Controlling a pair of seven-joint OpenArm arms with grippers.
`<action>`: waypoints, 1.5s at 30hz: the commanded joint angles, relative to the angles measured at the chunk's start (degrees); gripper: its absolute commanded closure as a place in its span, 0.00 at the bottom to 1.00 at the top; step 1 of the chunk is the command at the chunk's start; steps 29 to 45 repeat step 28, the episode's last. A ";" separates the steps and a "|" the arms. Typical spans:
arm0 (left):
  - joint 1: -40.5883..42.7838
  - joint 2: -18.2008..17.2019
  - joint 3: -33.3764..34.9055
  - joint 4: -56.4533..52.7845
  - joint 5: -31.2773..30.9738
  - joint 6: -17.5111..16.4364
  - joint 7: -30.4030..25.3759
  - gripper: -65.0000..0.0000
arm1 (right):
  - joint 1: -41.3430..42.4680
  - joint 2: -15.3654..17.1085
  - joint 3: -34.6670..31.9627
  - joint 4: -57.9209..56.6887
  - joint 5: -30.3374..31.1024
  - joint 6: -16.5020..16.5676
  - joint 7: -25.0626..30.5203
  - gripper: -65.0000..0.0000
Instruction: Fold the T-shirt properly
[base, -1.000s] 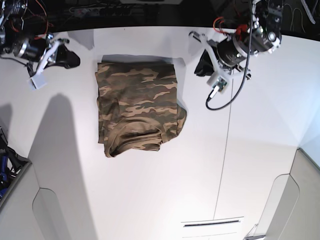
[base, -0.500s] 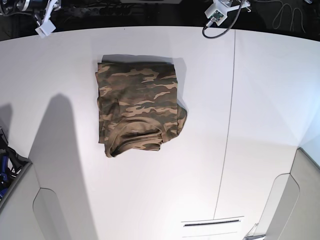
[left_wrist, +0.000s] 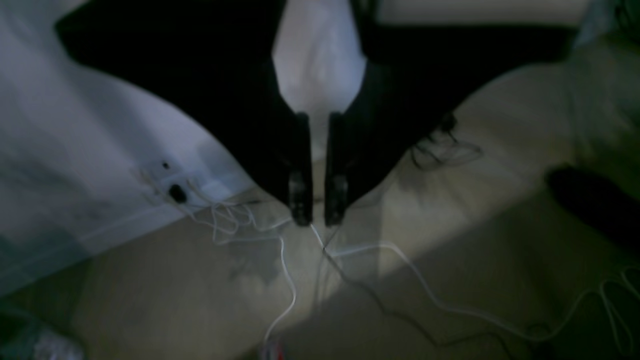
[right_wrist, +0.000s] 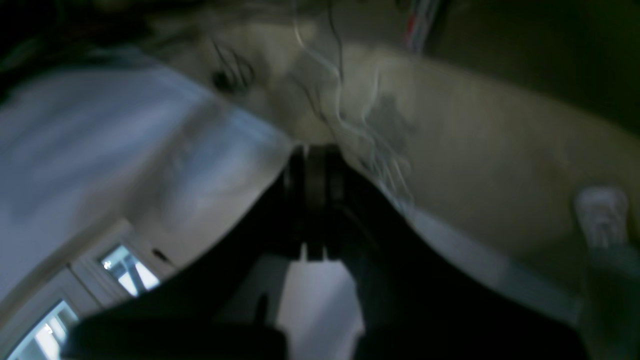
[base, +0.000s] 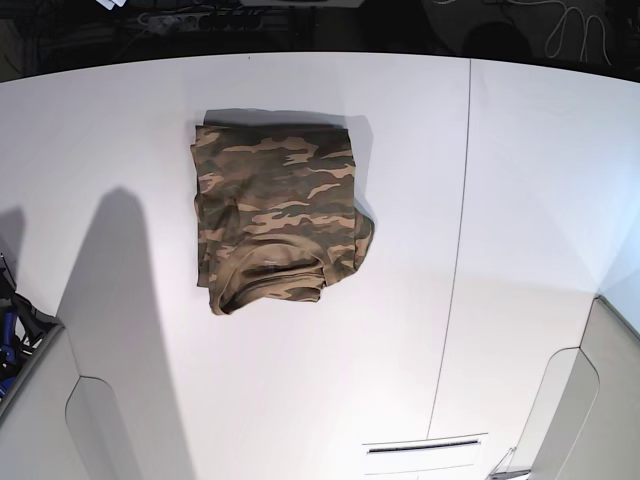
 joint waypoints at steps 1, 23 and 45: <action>-0.98 -0.22 -0.11 -2.89 0.13 -0.04 0.07 0.91 | 0.94 0.76 -1.79 -1.60 -0.96 -0.28 0.70 1.00; -28.76 0.26 11.98 -42.75 -0.28 -0.02 -5.01 0.91 | 21.09 -7.80 -16.46 -28.81 -19.71 -10.05 10.36 1.00; -30.08 1.18 12.15 -42.75 -0.37 -0.02 -6.60 0.91 | 22.62 -7.82 -16.48 -28.81 -20.48 -9.70 11.98 1.00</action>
